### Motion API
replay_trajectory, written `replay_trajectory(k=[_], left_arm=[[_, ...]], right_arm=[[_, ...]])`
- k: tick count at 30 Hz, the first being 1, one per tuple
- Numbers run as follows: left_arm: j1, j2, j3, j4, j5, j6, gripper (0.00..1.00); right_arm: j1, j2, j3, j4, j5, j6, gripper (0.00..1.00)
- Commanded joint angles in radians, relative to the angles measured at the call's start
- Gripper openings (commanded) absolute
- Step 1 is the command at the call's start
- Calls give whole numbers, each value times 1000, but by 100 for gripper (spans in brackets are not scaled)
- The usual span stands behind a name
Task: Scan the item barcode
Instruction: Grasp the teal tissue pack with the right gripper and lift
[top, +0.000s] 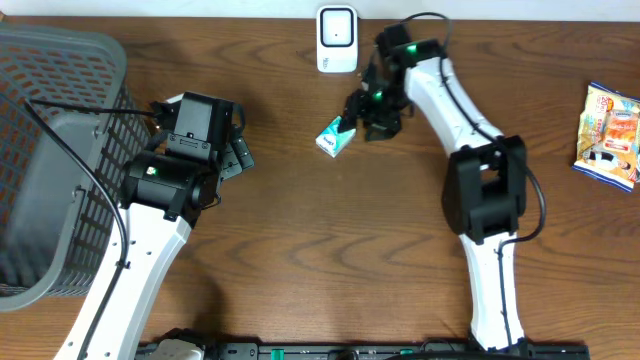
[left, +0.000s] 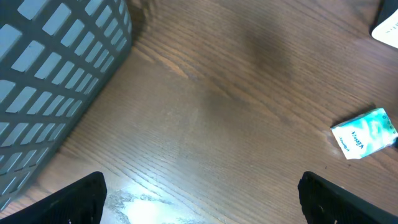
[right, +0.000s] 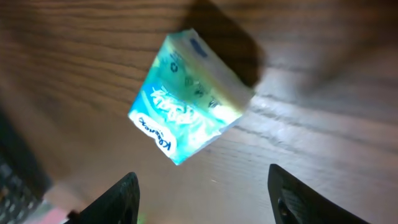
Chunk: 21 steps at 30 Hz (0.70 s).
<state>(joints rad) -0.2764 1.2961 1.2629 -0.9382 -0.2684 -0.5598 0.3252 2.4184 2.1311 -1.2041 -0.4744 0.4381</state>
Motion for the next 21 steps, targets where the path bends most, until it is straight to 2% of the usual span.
replay_trajectory(k=[1, 5, 11, 21], left_arm=[[3, 6, 4, -3, -18, 10, 98], [3, 6, 4, -3, -18, 10, 98], [3, 6, 4, -3, -18, 10, 98], [3, 6, 4, -3, -18, 10, 98]], right_arm=[[40, -49, 4, 0, 134, 229, 61], [76, -49, -11, 20, 187, 303, 61], [97, -49, -52, 90, 237, 339, 61], [94, -49, -191, 245, 203, 378, 45]])
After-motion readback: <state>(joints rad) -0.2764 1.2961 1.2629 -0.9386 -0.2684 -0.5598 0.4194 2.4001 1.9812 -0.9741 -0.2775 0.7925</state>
